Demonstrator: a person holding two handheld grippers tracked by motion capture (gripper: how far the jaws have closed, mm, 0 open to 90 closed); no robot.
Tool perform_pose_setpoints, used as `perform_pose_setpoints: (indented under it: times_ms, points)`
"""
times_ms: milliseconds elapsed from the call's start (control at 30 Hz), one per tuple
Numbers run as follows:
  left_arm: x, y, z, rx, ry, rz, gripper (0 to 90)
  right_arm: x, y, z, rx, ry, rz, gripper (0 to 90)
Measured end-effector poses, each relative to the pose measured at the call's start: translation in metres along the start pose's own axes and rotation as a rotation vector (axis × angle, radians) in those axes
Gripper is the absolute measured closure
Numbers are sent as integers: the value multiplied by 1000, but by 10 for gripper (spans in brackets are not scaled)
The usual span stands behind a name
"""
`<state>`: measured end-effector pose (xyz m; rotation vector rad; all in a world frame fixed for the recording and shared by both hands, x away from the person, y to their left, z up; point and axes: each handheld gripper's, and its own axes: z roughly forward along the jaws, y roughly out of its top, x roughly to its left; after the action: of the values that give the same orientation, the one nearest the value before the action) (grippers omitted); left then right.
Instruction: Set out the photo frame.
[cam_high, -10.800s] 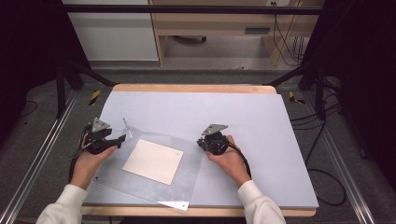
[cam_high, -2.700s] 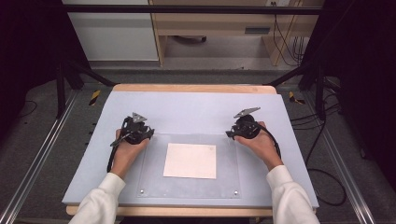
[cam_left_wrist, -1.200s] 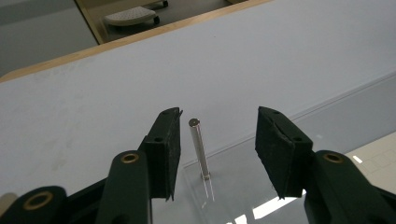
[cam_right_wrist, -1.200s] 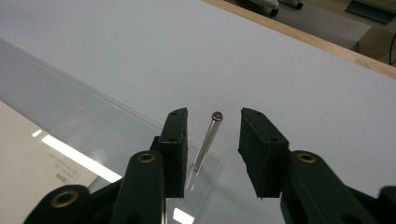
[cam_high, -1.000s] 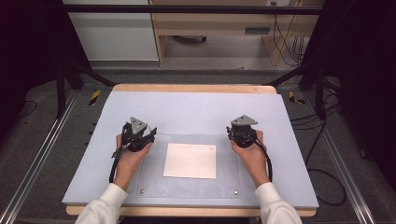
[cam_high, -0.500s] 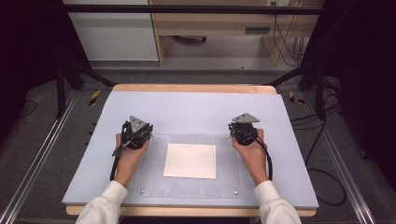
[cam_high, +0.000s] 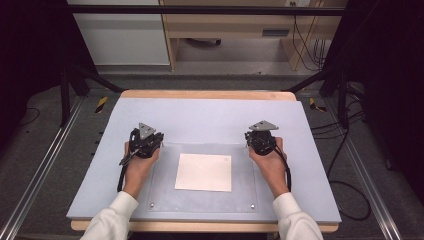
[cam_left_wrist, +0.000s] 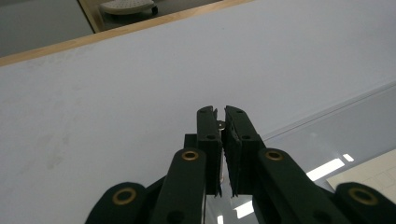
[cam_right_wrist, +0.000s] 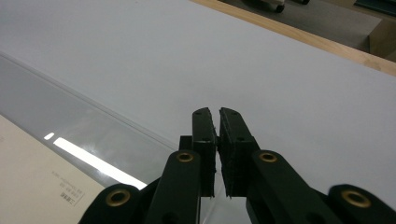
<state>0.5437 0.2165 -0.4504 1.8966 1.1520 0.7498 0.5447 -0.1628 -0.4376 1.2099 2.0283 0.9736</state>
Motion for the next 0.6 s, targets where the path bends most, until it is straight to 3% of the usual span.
perform_pose_setpoints:
  times_ms: [433, 600]
  points:
    - [1, 7, -1, 54, -6, -6, 843, 1, 5, 1, 33, 0, 9, 858]
    - [-1, 11, 0, 90, 9, -13, 842, 2, 6, 1, 43, -6, 20, 858]
